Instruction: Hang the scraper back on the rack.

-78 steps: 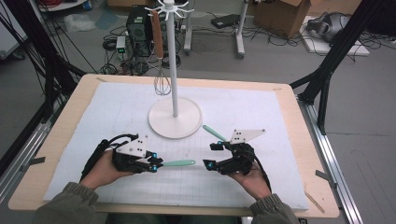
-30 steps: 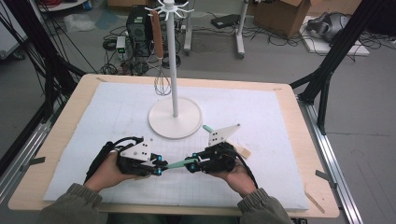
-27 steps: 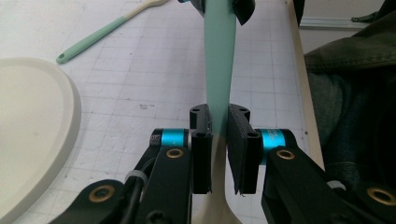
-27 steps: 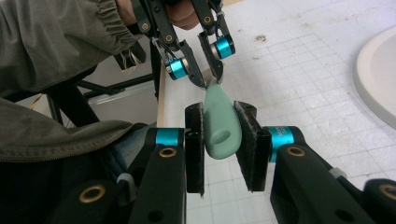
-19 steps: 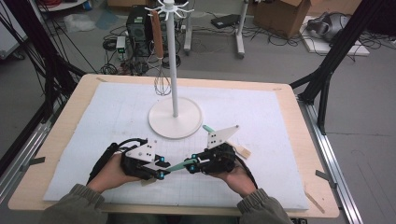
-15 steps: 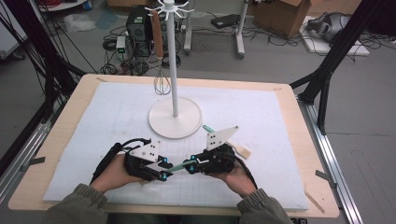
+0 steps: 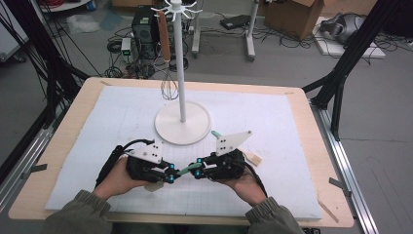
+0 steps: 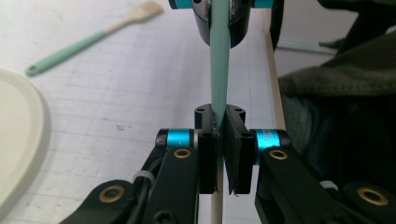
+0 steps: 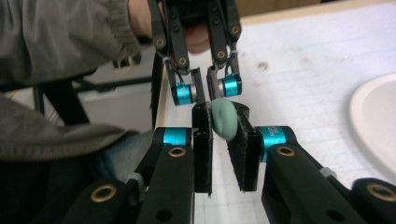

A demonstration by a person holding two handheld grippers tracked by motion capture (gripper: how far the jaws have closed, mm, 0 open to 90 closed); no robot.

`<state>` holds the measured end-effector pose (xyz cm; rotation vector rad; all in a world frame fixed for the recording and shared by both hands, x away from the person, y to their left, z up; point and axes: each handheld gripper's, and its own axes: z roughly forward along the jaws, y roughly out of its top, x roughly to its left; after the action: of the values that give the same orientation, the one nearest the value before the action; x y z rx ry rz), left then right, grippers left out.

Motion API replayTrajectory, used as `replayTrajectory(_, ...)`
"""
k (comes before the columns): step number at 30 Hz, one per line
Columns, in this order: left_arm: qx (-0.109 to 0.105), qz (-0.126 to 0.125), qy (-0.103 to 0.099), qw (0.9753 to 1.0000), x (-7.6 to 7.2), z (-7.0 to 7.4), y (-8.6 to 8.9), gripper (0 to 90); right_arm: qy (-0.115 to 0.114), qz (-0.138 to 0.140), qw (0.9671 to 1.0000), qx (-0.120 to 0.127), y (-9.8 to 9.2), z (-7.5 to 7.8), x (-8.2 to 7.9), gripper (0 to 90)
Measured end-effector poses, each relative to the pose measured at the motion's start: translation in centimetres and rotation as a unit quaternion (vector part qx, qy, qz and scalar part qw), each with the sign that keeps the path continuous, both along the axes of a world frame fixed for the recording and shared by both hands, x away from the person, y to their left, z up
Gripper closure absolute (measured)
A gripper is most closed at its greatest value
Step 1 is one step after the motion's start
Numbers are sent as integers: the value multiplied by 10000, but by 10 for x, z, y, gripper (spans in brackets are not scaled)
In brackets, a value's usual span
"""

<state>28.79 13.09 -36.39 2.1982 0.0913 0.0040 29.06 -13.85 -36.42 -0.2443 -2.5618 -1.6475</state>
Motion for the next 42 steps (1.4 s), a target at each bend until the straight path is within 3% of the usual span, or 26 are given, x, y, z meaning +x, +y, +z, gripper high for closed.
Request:
replayTrajectory(1, -61, 44, -3, 10000, 1, 2, 1, 843, -9, -121, 9998, 159, -4, 2, 0, 690)
replayTrajectory(4, -229, 191, -31, 9996, 2, 7, 5, 843, 101, -159, 9994, 277, -10, 4, 2, 682)
replayTrajectory(11, -554, 407, -34, 9976, 5, 11, 10, 843, -3, -548, 9982, 259, -29, 5, 2, 591)
replayTrajectory(20, -859, 569, 6, 9947, 10, 17, 16, 844, -92, -1154, 9931, 202, -56, -2, 6, 418)
replayTrajectory(31, -1104, 695, -18, 9914, 15, 28, 21, 843, -296, -1563, 9872, 95, -73, -6, 7, 362)
replayTrajectory(37, -1263, 806, -23, 9887, 20, 34, 25, 844, -259, -1736, 9845, 25, -84, -14, 6, 341)
replayTrajectory(42, -1360, 875, -32, 9868, 24, 39, 28, 844, -227, -1963, 9803, 35, -96, -20, 6, 321)
